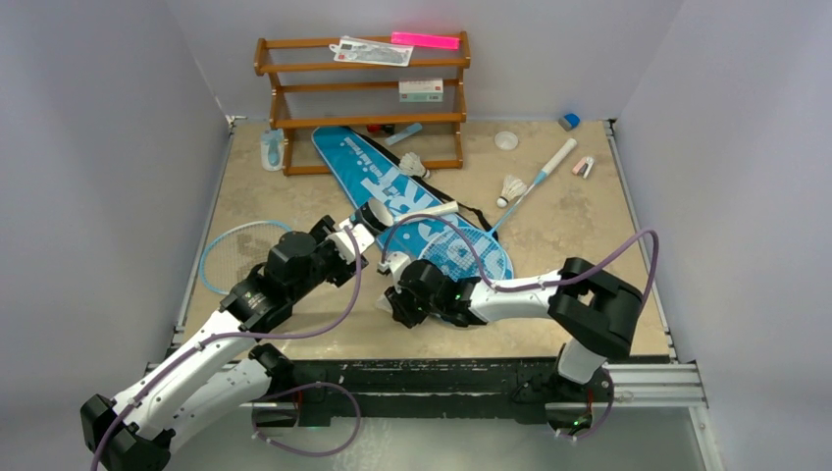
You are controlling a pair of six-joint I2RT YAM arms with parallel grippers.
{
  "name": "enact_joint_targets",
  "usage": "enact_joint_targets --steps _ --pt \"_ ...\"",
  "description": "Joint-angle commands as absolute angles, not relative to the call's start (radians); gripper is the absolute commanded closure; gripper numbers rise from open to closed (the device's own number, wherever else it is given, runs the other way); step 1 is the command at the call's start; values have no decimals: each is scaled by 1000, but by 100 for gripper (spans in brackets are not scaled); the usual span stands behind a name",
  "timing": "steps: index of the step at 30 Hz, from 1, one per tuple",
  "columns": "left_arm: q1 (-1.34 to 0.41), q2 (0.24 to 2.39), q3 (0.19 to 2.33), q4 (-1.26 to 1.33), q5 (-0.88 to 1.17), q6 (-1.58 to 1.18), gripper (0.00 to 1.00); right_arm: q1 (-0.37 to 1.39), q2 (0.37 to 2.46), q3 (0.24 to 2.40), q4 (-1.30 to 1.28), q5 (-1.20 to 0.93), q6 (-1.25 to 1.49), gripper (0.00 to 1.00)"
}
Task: Pack up the badminton gear
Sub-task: Place the shuttlecock at the center of the board.
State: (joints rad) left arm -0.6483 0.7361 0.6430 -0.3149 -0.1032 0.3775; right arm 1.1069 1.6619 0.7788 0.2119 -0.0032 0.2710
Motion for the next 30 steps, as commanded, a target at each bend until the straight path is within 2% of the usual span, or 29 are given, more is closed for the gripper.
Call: enact_joint_targets --steps 1,3,6,9,18,22,23,25,30 --pt "-642 721 643 -264 -100 380 55 1121 1653 777 272 80 286 65" --pt "-642 718 643 -265 -98 381 55 1124 1639 750 297 87 285 55" --pt "-640 715 643 -265 -98 380 55 1126 1621 718 333 84 284 53" --pt "-641 715 641 -264 -90 378 55 1131 1612 700 358 86 284 36" --pt "-638 714 641 -262 -79 375 55 1193 1593 650 420 215 314 37" --pt "-635 718 641 -259 -66 374 55 1241 1572 559 568 310 314 37" --pt "-634 717 641 -259 -65 374 55 1248 1566 514 622 322 313 36" --pt "-633 719 641 -259 -62 373 55 1259 1563 454 742 333 302 28" --pt "-632 721 641 -259 -57 373 55 1291 1568 402 817 382 299 29"
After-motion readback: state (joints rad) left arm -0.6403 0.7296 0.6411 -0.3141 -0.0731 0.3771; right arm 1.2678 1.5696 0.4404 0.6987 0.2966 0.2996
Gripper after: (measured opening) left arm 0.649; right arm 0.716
